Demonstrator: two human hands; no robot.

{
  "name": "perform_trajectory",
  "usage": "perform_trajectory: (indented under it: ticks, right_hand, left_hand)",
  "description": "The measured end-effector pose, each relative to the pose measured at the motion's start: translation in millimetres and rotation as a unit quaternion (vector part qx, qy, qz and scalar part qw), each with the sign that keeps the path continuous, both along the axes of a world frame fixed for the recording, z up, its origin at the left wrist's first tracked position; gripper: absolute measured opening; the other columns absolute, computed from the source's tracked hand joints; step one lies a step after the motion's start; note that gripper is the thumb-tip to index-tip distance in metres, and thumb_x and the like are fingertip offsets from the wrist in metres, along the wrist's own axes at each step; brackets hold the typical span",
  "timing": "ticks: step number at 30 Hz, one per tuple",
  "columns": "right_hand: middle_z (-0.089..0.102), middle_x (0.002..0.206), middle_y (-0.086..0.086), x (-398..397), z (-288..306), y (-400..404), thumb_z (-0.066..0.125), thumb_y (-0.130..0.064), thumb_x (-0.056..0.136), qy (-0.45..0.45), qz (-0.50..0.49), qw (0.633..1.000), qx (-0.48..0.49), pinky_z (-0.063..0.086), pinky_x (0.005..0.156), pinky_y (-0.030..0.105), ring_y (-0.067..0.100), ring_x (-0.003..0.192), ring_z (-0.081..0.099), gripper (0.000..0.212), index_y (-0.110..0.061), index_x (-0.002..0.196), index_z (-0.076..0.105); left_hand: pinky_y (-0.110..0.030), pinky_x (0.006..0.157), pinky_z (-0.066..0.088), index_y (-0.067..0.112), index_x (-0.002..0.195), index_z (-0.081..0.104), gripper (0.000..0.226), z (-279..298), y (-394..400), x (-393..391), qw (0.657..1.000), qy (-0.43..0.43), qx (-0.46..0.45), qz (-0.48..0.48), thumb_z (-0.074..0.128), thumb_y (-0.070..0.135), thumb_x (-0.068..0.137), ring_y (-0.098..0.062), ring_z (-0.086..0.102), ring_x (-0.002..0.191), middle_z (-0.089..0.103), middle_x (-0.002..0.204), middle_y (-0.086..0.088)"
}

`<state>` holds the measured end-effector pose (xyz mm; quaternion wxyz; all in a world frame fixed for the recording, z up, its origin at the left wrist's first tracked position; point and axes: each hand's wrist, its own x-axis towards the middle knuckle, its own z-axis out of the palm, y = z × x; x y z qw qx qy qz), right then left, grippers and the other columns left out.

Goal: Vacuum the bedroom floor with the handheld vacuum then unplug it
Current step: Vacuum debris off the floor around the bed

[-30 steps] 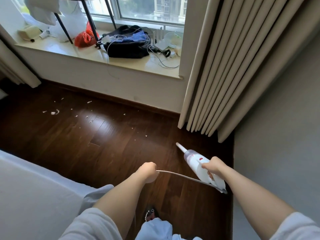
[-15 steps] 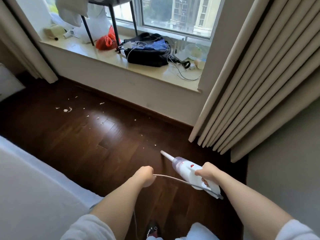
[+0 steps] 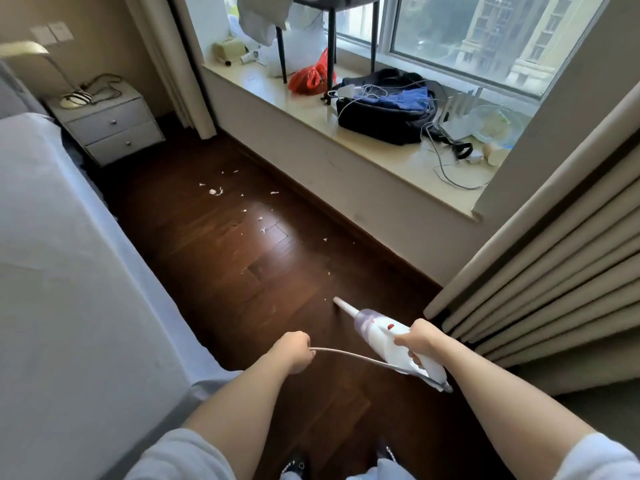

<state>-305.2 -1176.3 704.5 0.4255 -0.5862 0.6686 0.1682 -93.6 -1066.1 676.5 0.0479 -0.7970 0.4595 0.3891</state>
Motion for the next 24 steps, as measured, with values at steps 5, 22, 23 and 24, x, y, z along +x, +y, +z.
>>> perform_trajectory:
  ticks: [5, 22, 23, 24]
  right_hand:
    - [0.062, 0.072, 0.006, -12.8, 1.9, -19.5, 0.058, -0.034, 0.090, -0.014, 0.064, 0.998, 0.001, 0.044, 0.068, 0.026, 0.020, 0.063, 0.058, 0.033, -0.003, 0.100, 0.060]
    - [0.061, 0.070, 0.008, -28.3, -22.7, -52.9, 0.050, -0.020, 0.095, 0.003, 0.073, 0.997, -0.026, 0.038, 0.043, 0.020, 0.022, 0.060, 0.058, 0.031, 0.001, 0.113, 0.061]
    - [0.066, 0.079, 0.013, -29.7, -23.8, -55.6, 0.050, -0.016, 0.095, -0.006, 0.076, 0.997, -0.021, 0.039, 0.046, 0.020, 0.026, 0.069, 0.061, 0.025, 0.002, 0.106, 0.063]
    - [0.069, 0.094, 0.019, -28.8, -25.1, -56.6, 0.051, -0.013, 0.095, -0.012, 0.082, 0.996, -0.020, 0.041, 0.049, 0.021, 0.029, 0.080, 0.065, 0.021, 0.002, 0.101, 0.064]
  left_hand:
    - [-0.032, 0.088, 0.046, 0.012, 0.108, 0.063, 0.028, -1.5, -11.6, -30.5, 1.000, 0.010, -0.001, 0.022, 0.049, 0.031, 0.095, -0.027, 0.059, 0.107, 0.063, 0.115, -0.010]
    - [-0.029, 0.079, 0.045, 0.012, 0.108, 0.063, 0.024, 3.5, 1.6, -55.0, 0.993, -0.002, -0.012, 0.117, 0.050, 0.029, 0.095, -0.023, 0.059, 0.101, 0.063, 0.111, -0.008]
    - [-0.028, 0.078, 0.044, 0.012, 0.106, 0.063, 0.023, 4.0, 4.3, -54.1, 0.992, -0.004, -0.013, 0.122, 0.052, 0.028, 0.094, -0.023, 0.059, 0.100, 0.063, 0.111, -0.008]
    - [-0.027, 0.077, 0.044, 0.012, 0.105, 0.063, 0.021, 3.7, 9.2, -52.8, 0.991, -0.005, -0.014, 0.130, 0.053, 0.027, 0.094, -0.022, 0.059, 0.099, 0.063, 0.110, -0.007]
